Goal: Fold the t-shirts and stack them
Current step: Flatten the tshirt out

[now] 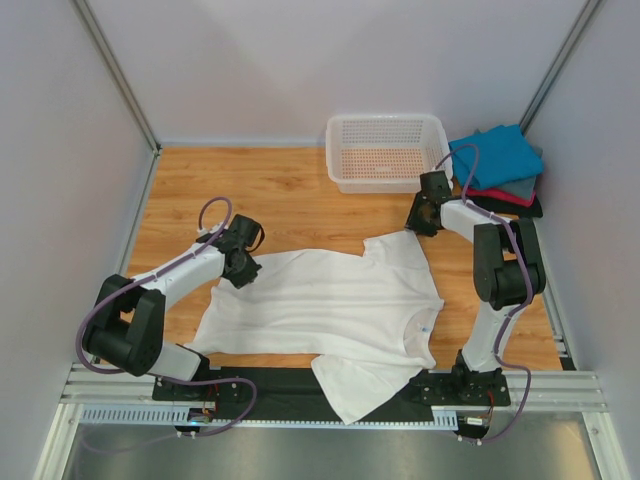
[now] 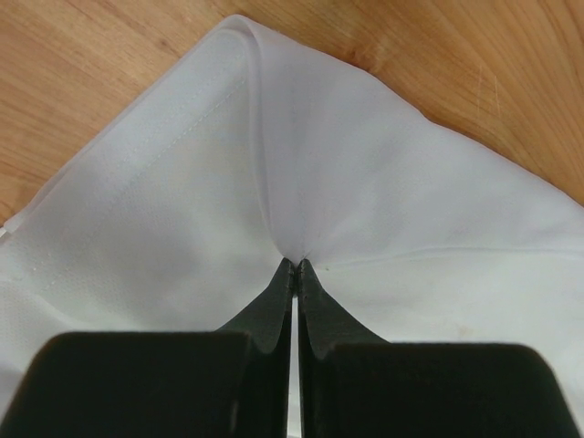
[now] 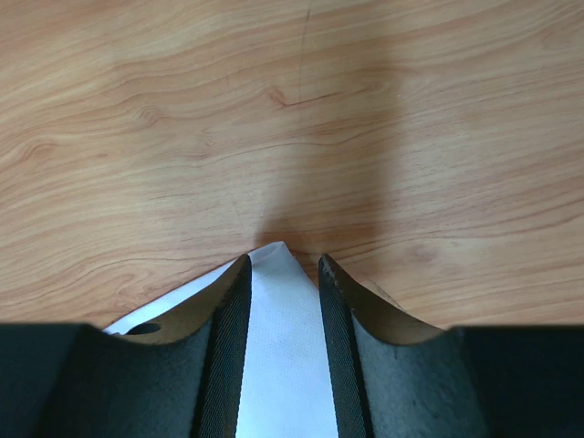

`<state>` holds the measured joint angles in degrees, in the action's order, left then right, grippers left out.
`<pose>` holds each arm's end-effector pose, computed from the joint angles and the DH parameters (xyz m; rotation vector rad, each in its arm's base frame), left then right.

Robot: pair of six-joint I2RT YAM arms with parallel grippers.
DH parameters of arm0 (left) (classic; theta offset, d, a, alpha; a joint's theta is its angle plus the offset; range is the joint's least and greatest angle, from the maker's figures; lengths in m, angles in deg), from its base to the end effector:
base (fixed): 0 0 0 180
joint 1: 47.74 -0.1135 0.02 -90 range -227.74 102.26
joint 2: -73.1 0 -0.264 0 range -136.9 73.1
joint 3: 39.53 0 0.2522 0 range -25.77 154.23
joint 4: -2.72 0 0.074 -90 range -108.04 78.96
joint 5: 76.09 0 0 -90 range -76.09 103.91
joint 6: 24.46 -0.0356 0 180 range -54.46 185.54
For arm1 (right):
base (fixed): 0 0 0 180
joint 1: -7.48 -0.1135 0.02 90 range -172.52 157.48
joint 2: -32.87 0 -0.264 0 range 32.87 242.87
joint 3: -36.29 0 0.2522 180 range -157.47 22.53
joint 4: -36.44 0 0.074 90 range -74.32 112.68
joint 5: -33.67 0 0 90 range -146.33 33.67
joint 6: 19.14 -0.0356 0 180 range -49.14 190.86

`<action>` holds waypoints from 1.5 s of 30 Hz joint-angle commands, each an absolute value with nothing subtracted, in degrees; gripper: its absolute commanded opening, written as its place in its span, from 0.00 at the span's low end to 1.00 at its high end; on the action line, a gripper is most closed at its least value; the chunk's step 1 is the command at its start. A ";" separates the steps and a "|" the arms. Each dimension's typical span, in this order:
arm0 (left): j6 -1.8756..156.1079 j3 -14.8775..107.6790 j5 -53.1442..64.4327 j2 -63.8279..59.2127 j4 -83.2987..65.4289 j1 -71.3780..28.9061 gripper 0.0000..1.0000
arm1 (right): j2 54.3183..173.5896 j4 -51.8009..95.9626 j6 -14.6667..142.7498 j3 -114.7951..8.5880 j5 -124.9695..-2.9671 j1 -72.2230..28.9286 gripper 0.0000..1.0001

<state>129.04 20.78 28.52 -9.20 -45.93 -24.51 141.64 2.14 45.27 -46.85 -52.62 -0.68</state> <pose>0.2373 -0.0921 0.1784 -0.9931 2.5356 -0.0651 0.3836 0.0527 0.1596 0.4193 2.5847 0.1230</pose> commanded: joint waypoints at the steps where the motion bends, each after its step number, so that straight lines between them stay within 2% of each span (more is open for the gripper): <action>1: 128.03 20.55 28.67 -8.90 -45.32 -24.88 0.00 | 142.03 2.99 45.98 -47.43 -53.16 -0.52 0.37; 10: 128.11 19.85 28.76 -8.82 -45.32 -24.88 0.00 | 142.56 1.94 46.86 -46.55 -52.46 -1.13 0.32; 13: 127.94 19.76 28.85 -8.55 -45.23 -24.88 0.00 | 143.61 1.24 47.39 -46.90 -51.85 -1.22 0.18; 14: 127.85 19.93 28.85 -8.55 -45.05 -24.88 0.00 | 143.88 1.06 47.56 -47.25 -51.84 -1.22 0.05; 15: 127.07 20.11 28.93 -8.38 -44.97 -24.88 0.00 | 143.79 1.06 47.74 -47.25 -52.02 -1.22 0.00; 22: 119.35 25.20 31.65 -3.90 -44.26 -25.15 0.00 | 135.10 1.85 48.53 -48.22 -53.95 -1.13 0.00; 33: 109.22 41.11 39.21 1.20 -49.18 -28.13 0.00 | 118.40 -1.41 54.15 -58.41 -54.30 -1.13 0.00; 45: 101.58 52.27 39.57 7.09 -47.34 -32.00 0.00 | 104.78 2.37 61.01 -63.60 -55.45 -1.22 0.00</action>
